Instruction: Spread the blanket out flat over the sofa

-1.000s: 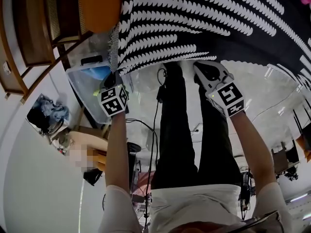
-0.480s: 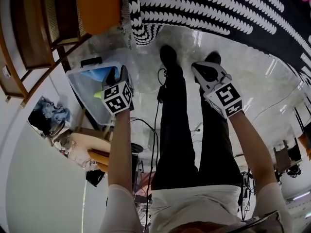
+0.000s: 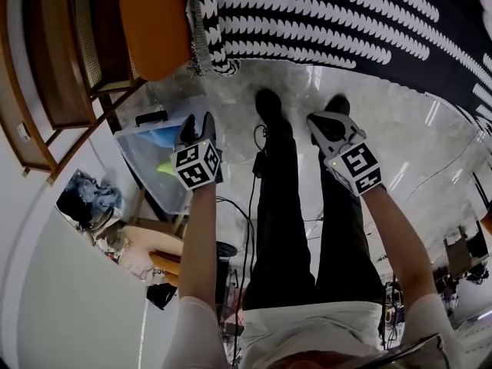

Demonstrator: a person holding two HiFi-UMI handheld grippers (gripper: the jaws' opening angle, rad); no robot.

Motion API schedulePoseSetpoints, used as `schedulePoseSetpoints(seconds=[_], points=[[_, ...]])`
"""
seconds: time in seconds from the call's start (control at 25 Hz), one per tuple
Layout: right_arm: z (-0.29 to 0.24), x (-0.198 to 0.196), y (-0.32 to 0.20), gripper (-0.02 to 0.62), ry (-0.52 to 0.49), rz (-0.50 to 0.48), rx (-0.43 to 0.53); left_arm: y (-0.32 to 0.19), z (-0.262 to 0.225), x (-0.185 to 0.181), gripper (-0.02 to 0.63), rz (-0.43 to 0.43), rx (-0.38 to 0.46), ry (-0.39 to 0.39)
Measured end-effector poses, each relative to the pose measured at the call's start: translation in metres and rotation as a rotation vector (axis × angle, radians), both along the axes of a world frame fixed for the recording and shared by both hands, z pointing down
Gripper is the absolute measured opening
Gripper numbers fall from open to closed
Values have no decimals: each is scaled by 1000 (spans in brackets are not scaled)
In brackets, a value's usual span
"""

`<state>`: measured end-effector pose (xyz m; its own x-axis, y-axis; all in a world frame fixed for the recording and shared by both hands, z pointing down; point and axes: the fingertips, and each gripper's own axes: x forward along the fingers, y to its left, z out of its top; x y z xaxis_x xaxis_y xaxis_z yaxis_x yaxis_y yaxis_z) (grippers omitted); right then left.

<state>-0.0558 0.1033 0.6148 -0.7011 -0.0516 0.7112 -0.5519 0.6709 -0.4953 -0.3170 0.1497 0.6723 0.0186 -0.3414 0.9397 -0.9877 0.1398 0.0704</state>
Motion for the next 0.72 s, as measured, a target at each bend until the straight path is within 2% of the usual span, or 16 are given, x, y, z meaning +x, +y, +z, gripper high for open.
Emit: schedulePoseSetpoints(seconds=[0.24,0.72], points=[[-20,3,-5,5,-1,33,27,-26,-15,28,186,27,59,50],[-47,22,-51,5,7,69,70,-104,-39,78,183,85,130,124]])
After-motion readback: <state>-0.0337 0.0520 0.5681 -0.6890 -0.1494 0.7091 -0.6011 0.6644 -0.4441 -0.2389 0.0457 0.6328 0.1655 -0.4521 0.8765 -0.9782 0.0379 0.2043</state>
